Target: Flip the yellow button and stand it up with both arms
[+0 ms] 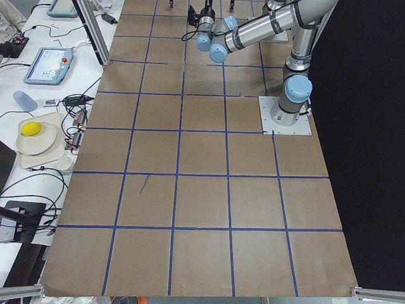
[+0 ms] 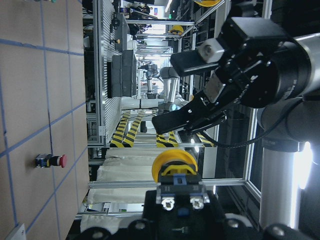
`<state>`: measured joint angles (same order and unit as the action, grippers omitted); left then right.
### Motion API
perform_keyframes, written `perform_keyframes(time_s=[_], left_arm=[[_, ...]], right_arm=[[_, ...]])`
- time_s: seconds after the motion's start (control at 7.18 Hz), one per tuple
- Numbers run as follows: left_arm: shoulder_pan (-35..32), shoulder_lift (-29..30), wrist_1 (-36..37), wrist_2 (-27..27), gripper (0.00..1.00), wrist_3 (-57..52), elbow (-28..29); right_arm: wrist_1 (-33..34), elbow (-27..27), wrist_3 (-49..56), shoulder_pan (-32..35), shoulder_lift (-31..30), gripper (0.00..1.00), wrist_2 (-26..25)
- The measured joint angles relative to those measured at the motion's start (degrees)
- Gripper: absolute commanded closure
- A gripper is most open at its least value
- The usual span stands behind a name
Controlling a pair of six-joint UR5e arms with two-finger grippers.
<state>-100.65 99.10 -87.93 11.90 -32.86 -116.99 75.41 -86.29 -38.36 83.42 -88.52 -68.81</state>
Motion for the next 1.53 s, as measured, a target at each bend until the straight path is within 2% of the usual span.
perform_keyframes(time_s=[0.28, 0.7, 1.11, 1.25, 1.39, 1.53], left_arm=[[-0.13, -0.16, 0.24, 2.22, 0.99, 0.6, 0.08], [-0.16, -0.75, 0.49, 5.59, 0.99, 6.31, 0.05], [-0.16, -0.76, 0.72, 6.54, 0.99, 7.61, 0.09], [-0.16, -0.76, 0.73, 6.56, 0.99, 7.78, 0.09], [-0.16, -0.76, 0.74, 6.54, 0.99, 7.95, 0.1], [-0.16, -0.75, 0.74, 6.5, 0.99, 8.05, 0.1]], right_arm=[[-5.18, 2.45, -0.06, 0.06, -0.45, 0.0, 0.04], [-6.71, 2.7, 0.07, 0.28, -2.21, 0.0, 4.62], [-8.19, 2.22, 0.41, 0.26, -3.26, 0.0, 5.21], [-8.67, 2.19, 0.42, 0.27, -3.87, 0.04, 5.29], [-9.03, 2.18, 0.48, 0.3, -4.24, 0.16, 5.35], [-9.14, 2.18, 0.54, 0.32, -4.37, 0.41, 5.42]])
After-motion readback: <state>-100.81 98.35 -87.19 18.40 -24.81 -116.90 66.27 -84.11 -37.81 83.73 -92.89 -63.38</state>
